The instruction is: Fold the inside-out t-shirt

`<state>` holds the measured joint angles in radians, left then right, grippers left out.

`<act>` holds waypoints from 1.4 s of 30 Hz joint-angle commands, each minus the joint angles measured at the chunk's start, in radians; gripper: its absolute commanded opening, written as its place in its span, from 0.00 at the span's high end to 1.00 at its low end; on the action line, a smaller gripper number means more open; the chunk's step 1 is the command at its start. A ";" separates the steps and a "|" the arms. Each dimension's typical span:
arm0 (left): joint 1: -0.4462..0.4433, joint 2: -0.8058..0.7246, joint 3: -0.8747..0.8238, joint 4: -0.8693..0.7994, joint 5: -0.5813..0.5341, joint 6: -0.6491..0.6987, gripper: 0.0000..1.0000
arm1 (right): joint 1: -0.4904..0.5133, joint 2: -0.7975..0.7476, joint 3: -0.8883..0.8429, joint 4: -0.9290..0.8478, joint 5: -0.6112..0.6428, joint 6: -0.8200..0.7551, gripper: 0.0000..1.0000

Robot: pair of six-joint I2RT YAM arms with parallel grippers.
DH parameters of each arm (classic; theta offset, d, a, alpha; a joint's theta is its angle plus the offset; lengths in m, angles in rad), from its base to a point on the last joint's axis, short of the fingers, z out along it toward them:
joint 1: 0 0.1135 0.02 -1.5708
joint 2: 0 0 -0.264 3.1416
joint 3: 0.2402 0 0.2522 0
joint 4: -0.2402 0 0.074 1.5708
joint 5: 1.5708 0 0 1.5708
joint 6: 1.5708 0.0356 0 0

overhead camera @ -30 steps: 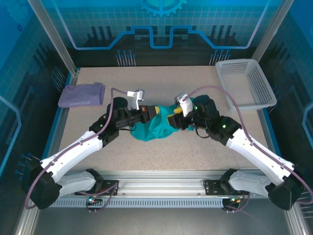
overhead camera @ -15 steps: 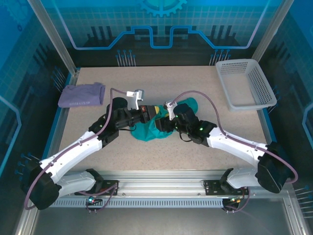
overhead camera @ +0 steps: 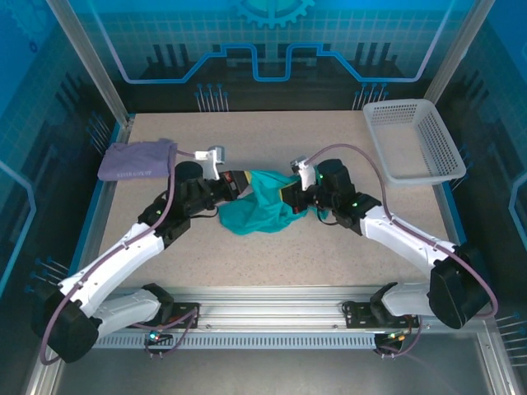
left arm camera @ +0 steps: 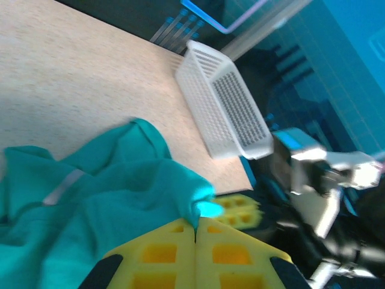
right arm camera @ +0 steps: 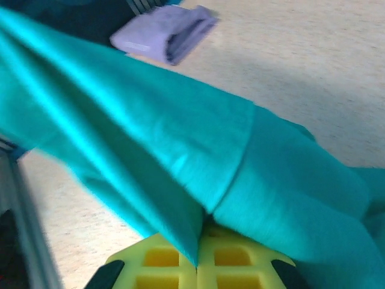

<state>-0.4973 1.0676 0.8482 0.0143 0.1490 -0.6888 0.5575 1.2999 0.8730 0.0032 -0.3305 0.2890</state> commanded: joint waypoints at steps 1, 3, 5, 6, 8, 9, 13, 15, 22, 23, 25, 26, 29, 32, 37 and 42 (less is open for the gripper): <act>0.058 -0.018 0.024 -0.042 -0.047 -0.031 1.00 | -0.028 -0.018 0.052 0.003 -0.299 -0.072 0.99; 0.080 -0.009 0.031 -0.071 -0.053 -0.019 1.00 | -0.033 -0.010 0.053 0.043 -0.387 -0.059 1.00; 0.096 0.005 0.044 -0.109 -0.066 0.003 1.00 | -0.033 0.004 0.057 0.091 -0.466 -0.045 1.00; 0.103 0.013 0.050 -0.130 -0.074 0.013 1.00 | -0.032 0.012 0.061 0.112 -0.503 -0.038 1.00; 0.117 0.027 0.058 -0.154 -0.089 0.026 1.00 | -0.028 0.030 0.071 0.132 -0.553 -0.036 1.00; 0.124 0.032 0.055 -0.158 -0.092 0.032 1.00 | -0.025 0.037 0.078 0.134 -0.568 -0.041 1.00; 0.128 0.045 0.059 -0.172 -0.100 0.081 0.92 | -0.018 0.060 0.106 0.118 -0.591 -0.059 1.00; 0.128 0.043 0.069 -0.190 -0.074 0.120 0.82 | -0.018 0.066 0.117 0.093 -0.570 -0.072 1.00; 0.117 -0.087 -0.045 -0.075 0.158 0.104 0.56 | -0.016 0.081 0.131 0.060 -0.526 -0.085 1.00; 0.113 -0.092 -0.054 -0.057 0.192 0.090 0.55 | -0.015 0.083 0.130 0.059 -0.524 -0.085 1.00; 0.098 -0.089 -0.063 -0.023 0.260 0.059 0.51 | -0.013 0.085 0.131 0.057 -0.514 -0.085 1.00; 0.087 -0.086 -0.065 -0.005 0.282 0.050 0.50 | -0.013 0.086 0.132 0.055 -0.511 -0.086 1.00; 0.034 -0.075 -0.068 0.048 0.303 0.042 0.47 | -0.012 0.092 0.136 0.050 -0.505 -0.088 1.00; -0.007 -0.044 -0.053 0.058 0.304 0.051 0.46 | -0.012 0.092 0.140 0.045 -0.500 -0.090 1.00; -0.016 0.015 -0.031 0.071 0.286 0.066 0.46 | -0.008 0.092 0.140 0.033 -0.497 -0.100 1.00; -0.016 0.057 -0.008 0.091 0.262 0.079 0.60 | -0.006 0.084 0.132 0.024 -0.494 -0.109 1.00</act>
<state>-0.5098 1.1099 0.7933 0.0574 0.4164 -0.6270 0.5385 1.3880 0.9775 0.0425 -0.8192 0.2028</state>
